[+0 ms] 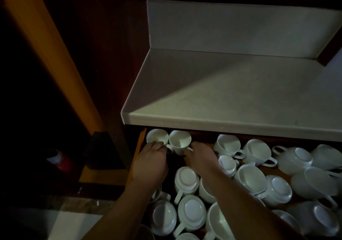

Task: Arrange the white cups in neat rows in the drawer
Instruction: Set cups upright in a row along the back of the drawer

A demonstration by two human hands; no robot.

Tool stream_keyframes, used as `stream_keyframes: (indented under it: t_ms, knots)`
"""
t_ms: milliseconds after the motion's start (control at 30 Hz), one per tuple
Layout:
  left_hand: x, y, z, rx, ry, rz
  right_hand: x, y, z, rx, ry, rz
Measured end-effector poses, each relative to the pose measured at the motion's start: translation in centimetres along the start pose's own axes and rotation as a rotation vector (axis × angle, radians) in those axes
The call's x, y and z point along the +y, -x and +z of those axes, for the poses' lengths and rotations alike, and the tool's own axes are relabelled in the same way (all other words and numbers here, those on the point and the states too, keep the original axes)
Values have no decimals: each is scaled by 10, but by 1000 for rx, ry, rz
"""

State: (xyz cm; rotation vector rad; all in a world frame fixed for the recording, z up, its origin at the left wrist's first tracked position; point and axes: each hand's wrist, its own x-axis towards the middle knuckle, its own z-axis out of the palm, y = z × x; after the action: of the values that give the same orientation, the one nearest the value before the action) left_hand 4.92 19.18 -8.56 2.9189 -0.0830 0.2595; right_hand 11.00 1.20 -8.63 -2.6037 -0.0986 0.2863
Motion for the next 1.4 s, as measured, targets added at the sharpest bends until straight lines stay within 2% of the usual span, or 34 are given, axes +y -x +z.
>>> stream_keyframes:
  t_ms: [367, 567, 700, 833, 933, 1033, 1133, 1233, 1400]
  knots:
    - [-5, -9, 9, -11, 18, 7, -3, 7, -5, -67, 77, -17]
    - [12, -14, -5, 9, 177, 52, 4, 26, -38, -81, 130, -101]
    - [56, -15, -9, -157, 319, 152, 34, 41, -74, -20, 253, -148]
    - [101, -19, -5, -275, 220, 296, 70, 51, -94, 76, 350, -70]
    - [128, -27, 1, -317, 176, 328, 94, 50, -96, 67, 329, -36]
    - [149, -30, 12, -375, 128, 320, 107, 49, -101, 46, 343, -67]
    - [170, -28, 14, -307, 135, 214, 116, 48, -105, 23, 370, -114]
    - [188, -30, 16, -313, 206, 106, 132, 43, -97, -91, 440, -187]
    - [201, -27, 21, -309, 217, 42, 135, 51, -107, -47, 346, -216]
